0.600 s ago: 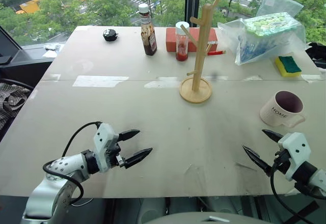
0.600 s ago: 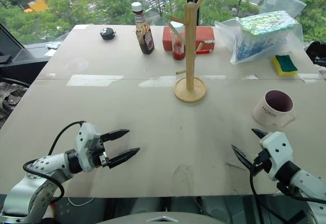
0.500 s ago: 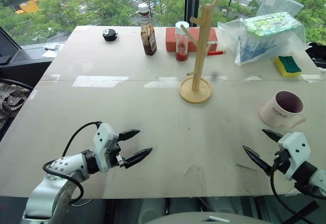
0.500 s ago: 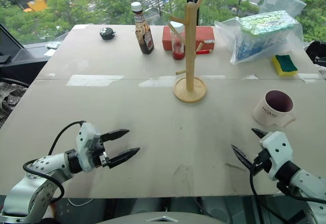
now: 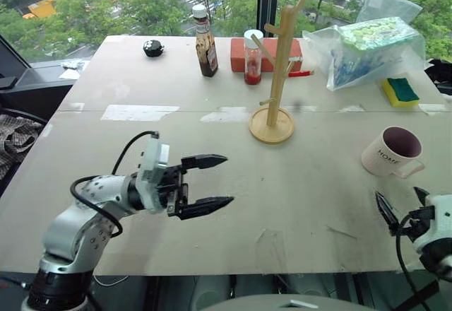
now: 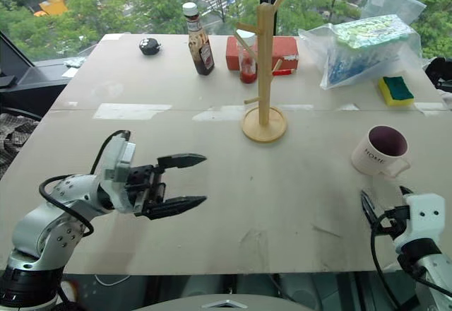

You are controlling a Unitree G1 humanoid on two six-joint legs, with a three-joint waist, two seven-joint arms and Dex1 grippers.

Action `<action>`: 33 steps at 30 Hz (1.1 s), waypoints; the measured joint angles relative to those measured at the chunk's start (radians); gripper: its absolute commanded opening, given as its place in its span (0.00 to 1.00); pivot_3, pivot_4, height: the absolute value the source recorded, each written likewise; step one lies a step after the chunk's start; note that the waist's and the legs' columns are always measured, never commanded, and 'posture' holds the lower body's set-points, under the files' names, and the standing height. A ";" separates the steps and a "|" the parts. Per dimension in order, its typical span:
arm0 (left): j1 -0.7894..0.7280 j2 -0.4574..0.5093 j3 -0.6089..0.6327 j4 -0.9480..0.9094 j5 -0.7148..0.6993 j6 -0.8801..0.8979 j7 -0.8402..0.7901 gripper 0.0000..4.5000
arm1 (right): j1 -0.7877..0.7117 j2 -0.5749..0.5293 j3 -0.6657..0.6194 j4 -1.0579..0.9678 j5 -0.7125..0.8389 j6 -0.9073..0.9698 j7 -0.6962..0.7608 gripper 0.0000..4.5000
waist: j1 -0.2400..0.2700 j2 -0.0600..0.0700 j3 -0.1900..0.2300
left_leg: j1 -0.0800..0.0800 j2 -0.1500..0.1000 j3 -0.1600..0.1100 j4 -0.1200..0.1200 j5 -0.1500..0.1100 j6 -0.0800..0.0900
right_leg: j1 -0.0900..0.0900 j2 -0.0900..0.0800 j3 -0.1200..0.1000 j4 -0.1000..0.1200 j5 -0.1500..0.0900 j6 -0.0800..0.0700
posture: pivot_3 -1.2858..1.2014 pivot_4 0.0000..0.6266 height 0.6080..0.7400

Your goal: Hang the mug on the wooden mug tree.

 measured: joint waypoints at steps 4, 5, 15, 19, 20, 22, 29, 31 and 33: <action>-0.010 -0.001 -0.029 -0.028 -0.002 0.006 -0.004 1.00 | -0.061 0.025 -0.003 0.030 -0.030 0.020 -0.090 0.99 | -0.005 0.000 0.000 | 0.001 0.000 0.001 0.000 0.000 0.000 | 0.000 0.000 0.001 0.000 0.000 0.000 | 0.52 0.24 1.00; -0.010 -0.001 -0.031 -0.034 -0.005 0.009 0.000 1.00 | -0.085 0.025 -0.004 0.038 -0.033 0.028 -0.106 0.99 | -0.005 0.000 0.000 | 0.001 0.000 0.001 0.000 0.000 0.000 | 0.000 0.001 0.001 0.000 0.000 0.000 | 0.52 0.24 1.00; -0.012 0.000 -0.028 -0.082 -0.032 0.044 0.061 1.00 | -0.264 0.033 -0.022 0.106 -0.044 0.113 -0.241 0.99 | 0.000 0.001 0.000 | 0.000 0.000 0.000 0.000 0.000 0.000 | 0.000 0.000 0.001 -0.001 0.000 0.000 | 0.52 0.24 1.00; 0.006 -0.001 -0.026 -0.083 -0.034 0.044 0.080 1.00 | -0.300 0.031 -0.022 0.134 -0.056 0.142 -0.263 0.99 | -0.002 0.001 0.000 | 0.000 0.000 0.000 0.000 0.000 0.000 | 0.000 0.001 0.001 0.000 0.000 0.000 | 0.52 0.24 1.00; 0.007 -0.001 -0.026 -0.083 -0.034 0.044 0.082 1.00 | -0.319 0.028 -0.022 0.148 -0.060 0.144 -0.267 0.99 | -0.003 0.002 0.000 | 0.000 0.000 0.001 0.000 0.000 0.000 | 0.000 0.001 0.001 0.000 0.000 0.000 | 0.52 0.24 1.00; 0.014 -0.002 -0.023 -0.085 -0.034 0.041 0.090 1.00 | -0.357 0.017 -0.021 0.169 -0.070 0.148 -0.275 0.99 | -0.002 0.002 0.000 | 0.000 0.000 0.000 0.000 0.000 0.000 | 0.000 0.001 0.001 0.000 0.000 0.000 | 0.52 0.24 1.00; 0.050 -0.001 -0.004 -0.085 -0.017 0.013 0.074 1.00 | -0.467 0.005 -0.017 0.303 -0.087 0.154 -0.288 0.40 | 0.000 0.002 0.000 | 0.000 0.000 0.001 0.000 0.000 0.000 | -0.001 0.001 0.001 0.000 0.000 0.000 | 0.52 0.24 1.00; 0.054 -0.001 0.002 -0.078 -0.014 0.002 0.073 1.00 | -0.469 0.000 -0.011 0.322 -0.088 0.154 -0.282 0.18 | 0.001 0.002 0.000 | 0.000 0.000 0.000 0.000 0.000 0.000 | -0.001 0.001 0.001 0.000 0.000 0.000 | 0.52 0.24 1.00; 0.057 -0.001 0.002 -0.078 -0.013 -0.005 0.072 1.00 | -0.474 -0.007 -0.002 0.339 -0.086 0.150 -0.265 0.01 | -0.001 0.002 0.000 | 0.000 0.000 0.001 0.000 0.000 0.000 | -0.001 0.001 0.001 -0.001 0.000 0.000 | 0.52 0.24 1.00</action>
